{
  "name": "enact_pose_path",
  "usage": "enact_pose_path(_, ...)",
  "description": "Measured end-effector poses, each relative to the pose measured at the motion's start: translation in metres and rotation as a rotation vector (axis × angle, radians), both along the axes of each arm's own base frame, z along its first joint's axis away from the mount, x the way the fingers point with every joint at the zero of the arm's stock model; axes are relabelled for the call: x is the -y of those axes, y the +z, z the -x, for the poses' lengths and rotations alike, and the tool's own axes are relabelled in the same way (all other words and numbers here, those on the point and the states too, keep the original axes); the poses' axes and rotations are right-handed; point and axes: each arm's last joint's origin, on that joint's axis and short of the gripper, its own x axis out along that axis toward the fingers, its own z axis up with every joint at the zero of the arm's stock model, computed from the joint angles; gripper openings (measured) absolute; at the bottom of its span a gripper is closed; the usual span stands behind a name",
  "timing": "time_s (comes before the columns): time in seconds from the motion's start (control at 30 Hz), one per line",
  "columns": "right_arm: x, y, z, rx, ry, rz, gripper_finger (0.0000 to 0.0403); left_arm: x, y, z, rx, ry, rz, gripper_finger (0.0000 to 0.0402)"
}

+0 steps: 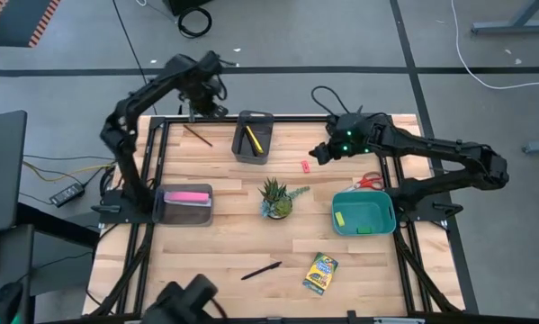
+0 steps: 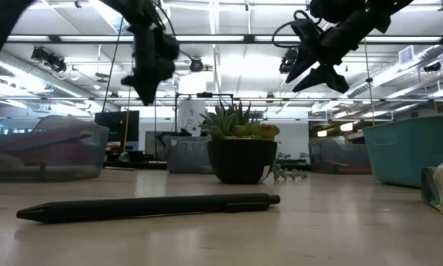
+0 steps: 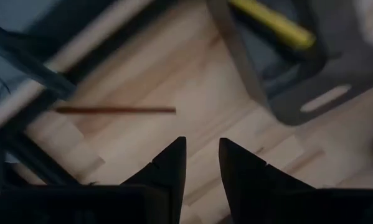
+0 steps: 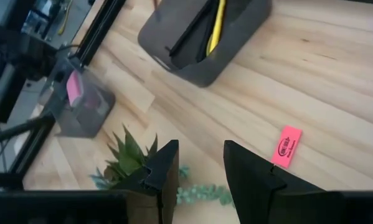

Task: Sort crayons/erasers/pens/pencils in bins
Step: Put the black pen into the left black bin

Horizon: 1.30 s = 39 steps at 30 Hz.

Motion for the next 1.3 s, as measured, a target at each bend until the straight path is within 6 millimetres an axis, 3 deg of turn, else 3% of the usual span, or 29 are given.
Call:
enact_pose_path(0.17, -0.003, 0.002, 0.002, -0.001, 0.021, 0.020, 0.0133, -0.002, -0.033, -0.021, -0.081, -0.062, 0.094, 0.0098)
enact_pose_path(0.4, -0.005, 0.010, 0.010, 0.027, 0.020, 0.042, 0.0133, 0.007, -0.051, -0.032, -0.172, -0.153, 0.190, 0.0098)
enact_pose_path(0.63, -0.004, 0.012, 0.013, 0.016, 0.049, 0.101, 0.0133, 0.006, -0.081, -0.039, -0.273, -0.275, 0.307, 0.0091)
enact_pose_path(0.77, -0.001, 0.009, 0.017, -0.022, 0.026, 0.079, 0.0133, 0.007, -0.083, -0.044, -0.260, -0.293, 0.287, 0.0085)
enact_pose_path(0.93, 0.001, 0.004, 0.022, -0.082, -0.020, 0.043, 0.0133, 0.008, -0.070, -0.040, -0.224, -0.328, 0.251, 0.0078)
enact_pose_path(1.07, 0.001, 0.003, 0.023, -0.091, -0.056, 0.011, 0.0133, 0.015, -0.047, -0.035, -0.144, -0.274, 0.211, 0.0078)
enact_pose_path(1.3, -0.001, 0.002, 0.023, -0.100, -0.196, -0.021, 0.0133, 0.063, 0.019, -0.045, 0.132, -0.403, 0.004, 0.0067)
